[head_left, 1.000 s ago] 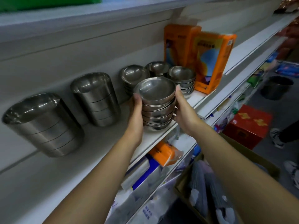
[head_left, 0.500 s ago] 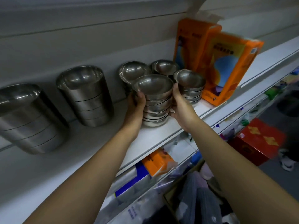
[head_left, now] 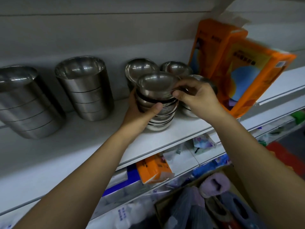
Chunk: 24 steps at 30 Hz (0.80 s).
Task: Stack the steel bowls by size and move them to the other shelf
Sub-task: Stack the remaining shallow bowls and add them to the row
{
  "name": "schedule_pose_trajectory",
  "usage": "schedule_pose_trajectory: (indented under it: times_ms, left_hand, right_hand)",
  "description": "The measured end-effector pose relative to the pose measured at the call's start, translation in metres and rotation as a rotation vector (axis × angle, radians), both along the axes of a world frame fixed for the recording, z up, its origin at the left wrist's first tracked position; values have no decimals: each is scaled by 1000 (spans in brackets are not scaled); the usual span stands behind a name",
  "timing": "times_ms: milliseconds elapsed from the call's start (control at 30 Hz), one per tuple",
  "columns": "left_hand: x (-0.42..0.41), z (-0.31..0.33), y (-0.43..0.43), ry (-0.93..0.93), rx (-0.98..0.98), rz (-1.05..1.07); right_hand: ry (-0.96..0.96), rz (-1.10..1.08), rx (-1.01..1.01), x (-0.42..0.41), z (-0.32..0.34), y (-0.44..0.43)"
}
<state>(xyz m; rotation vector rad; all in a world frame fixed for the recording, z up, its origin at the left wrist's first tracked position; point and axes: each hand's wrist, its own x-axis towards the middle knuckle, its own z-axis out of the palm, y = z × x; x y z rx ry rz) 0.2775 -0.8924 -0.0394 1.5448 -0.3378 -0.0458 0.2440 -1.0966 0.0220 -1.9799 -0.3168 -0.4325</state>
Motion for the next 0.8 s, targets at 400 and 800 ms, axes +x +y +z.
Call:
schedule_pose_trajectory:
  times_ms: [400, 800]
  left_hand:
    - [-1, -2, -7, 20, -5, 54]
    - [-1, -1, 0, 6, 49, -28]
  right_hand:
    - [139, -390, -173, 71, 25, -53]
    - [238, -352, -470, 100, 16, -59]
